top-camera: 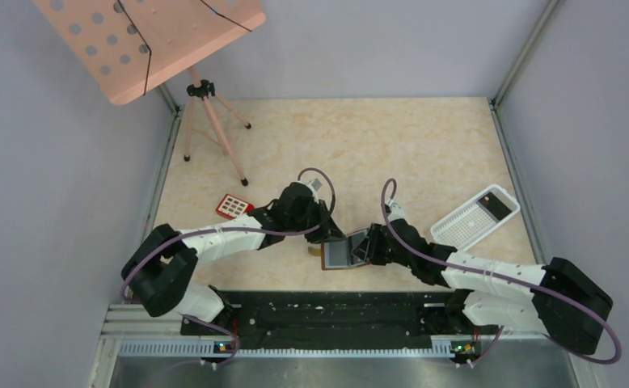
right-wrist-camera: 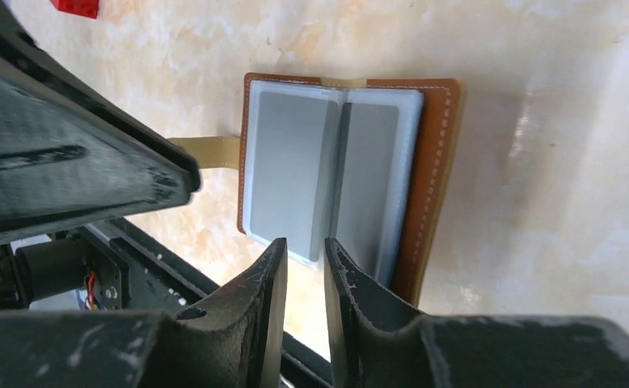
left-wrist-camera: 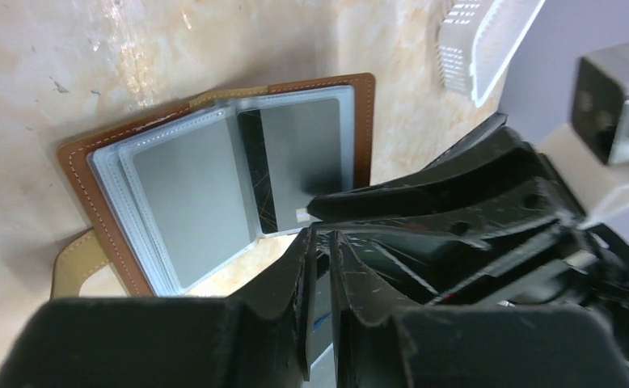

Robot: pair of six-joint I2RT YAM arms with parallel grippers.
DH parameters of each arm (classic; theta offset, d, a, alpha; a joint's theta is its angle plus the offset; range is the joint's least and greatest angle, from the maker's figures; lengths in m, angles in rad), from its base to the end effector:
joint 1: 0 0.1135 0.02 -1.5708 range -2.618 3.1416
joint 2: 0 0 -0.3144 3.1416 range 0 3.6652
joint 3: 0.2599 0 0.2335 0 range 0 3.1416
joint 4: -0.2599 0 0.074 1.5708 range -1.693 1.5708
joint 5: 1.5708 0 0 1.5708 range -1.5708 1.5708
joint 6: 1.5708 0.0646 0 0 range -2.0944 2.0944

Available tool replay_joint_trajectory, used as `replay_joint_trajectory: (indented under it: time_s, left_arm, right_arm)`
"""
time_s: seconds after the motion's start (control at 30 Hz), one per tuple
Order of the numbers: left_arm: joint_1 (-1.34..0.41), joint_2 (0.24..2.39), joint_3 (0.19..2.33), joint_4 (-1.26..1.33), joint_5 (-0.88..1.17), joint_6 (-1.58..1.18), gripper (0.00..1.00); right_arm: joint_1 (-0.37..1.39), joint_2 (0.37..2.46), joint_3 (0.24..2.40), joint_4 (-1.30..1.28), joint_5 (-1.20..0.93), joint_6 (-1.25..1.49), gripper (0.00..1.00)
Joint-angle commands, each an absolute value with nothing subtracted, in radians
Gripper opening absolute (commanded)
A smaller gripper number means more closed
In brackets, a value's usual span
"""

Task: Take the credit cards out of the card holder
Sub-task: Remove the credit card from the card holder.

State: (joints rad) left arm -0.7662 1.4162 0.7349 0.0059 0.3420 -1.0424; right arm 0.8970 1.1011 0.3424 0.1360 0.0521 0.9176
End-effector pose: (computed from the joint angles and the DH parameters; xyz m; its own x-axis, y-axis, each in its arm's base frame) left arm 0.1939 -0.2166 0.2443 -0.9541 -0.2109 -0.2124 0.0354 0.6251 -0.7797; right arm 0.1245 0.1505 0.2014 -0.8199 0.2441 -0.5178 -0.1692 0.7607 0.6266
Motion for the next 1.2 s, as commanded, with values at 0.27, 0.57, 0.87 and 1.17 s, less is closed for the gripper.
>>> replay_joint_trajectory:
  time_s: [0.27,0.57,0.87,1.17]
  left_arm:
    - [-0.819,1.591,0.764,0.113,0.346,-1.044,0.17]
    - [-0.841,1.640,0.746,0.170,0.330,-1.031,0.27]
    - [-0.848,1.649,0.731,0.179,0.297,-1.008,0.31]
    - [-0.864,1.646,0.726,0.164,0.262,-0.987,0.32]
  right_arm:
    - [0.850,1.052,0.309,0.053,0.115,0.900,0.23]
    - [0.835,1.093,0.259,0.068,0.094,0.923,0.14]
    - [0.834,1.040,0.270,0.032,0.105,0.930,0.12]
    - [0.833,1.016,0.366,-0.024,0.142,0.872,0.15]
